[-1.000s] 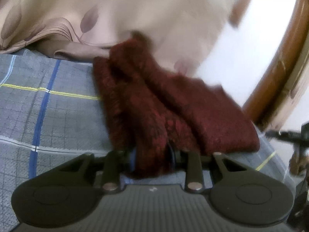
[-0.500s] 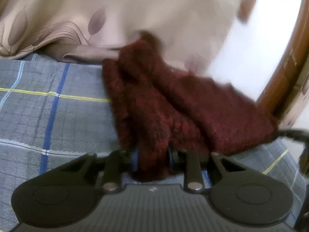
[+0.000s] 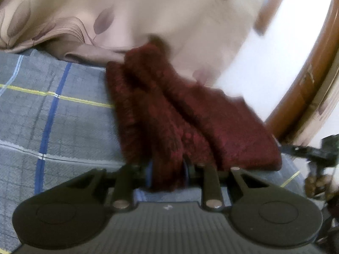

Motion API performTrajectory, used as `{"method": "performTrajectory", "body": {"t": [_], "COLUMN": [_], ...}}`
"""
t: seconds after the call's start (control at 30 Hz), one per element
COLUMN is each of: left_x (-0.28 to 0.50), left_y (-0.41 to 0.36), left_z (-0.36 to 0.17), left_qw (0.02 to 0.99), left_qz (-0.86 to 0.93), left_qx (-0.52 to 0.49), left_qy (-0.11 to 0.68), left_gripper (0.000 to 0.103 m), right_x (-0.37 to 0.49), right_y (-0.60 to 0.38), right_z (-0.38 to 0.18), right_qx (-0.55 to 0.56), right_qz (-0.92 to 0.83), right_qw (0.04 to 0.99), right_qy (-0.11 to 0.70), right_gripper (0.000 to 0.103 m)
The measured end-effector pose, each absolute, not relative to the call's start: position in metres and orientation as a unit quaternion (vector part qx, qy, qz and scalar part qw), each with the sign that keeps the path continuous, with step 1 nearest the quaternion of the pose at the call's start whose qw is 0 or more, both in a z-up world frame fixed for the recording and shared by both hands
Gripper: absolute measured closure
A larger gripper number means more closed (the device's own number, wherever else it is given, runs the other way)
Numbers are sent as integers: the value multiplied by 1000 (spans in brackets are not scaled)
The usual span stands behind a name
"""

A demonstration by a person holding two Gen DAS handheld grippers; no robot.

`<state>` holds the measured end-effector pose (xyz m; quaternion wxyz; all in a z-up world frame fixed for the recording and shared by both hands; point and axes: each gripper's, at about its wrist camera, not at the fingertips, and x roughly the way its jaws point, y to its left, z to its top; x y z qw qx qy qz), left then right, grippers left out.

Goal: Fold small clothes

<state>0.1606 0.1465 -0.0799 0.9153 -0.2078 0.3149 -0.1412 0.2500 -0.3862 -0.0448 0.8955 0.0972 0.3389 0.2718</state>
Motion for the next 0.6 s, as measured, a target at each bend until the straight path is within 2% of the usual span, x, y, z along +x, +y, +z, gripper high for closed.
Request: {"method": "performTrajectory", "body": {"t": [0.07, 0.1, 0.13, 0.17, 0.2, 0.3, 0.47, 0.6], "left_x": [160, 159, 159, 160, 161, 163, 155, 150], "left_y": [147, 147, 146, 144, 144, 137, 144, 155], "left_z": [-81, -82, -83, -83, -83, -78, -72, -88], "left_qw": [915, 917, 919, 920, 920, 922, 921, 914], "left_qz": [-144, -139, -130, -120, -117, -109, -109, -95], "left_qx": [-211, -206, -194, -183, -181, -144, -154, -179], "left_qy": [311, 312, 316, 324, 329, 343, 340, 350], "left_gripper": [77, 77, 77, 77, 78, 79, 79, 79], "right_x": [260, 265, 268, 267, 265, 257, 257, 265], "right_y": [-373, -365, -357, -347, -339, -333, -353, -357], "right_z": [-54, -59, -63, -66, -66, -47, -16, -43], "right_qx": [117, 125, 117, 94, 70, 5, -71, -71], "right_qz": [287, 302, 308, 306, 299, 292, 272, 256], "right_qw": [886, 877, 874, 876, 880, 894, 901, 895], "right_qy": [345, 352, 357, 361, 363, 340, 331, 358], "right_gripper": [29, 33, 42, 82, 91, 93, 96, 96]}}
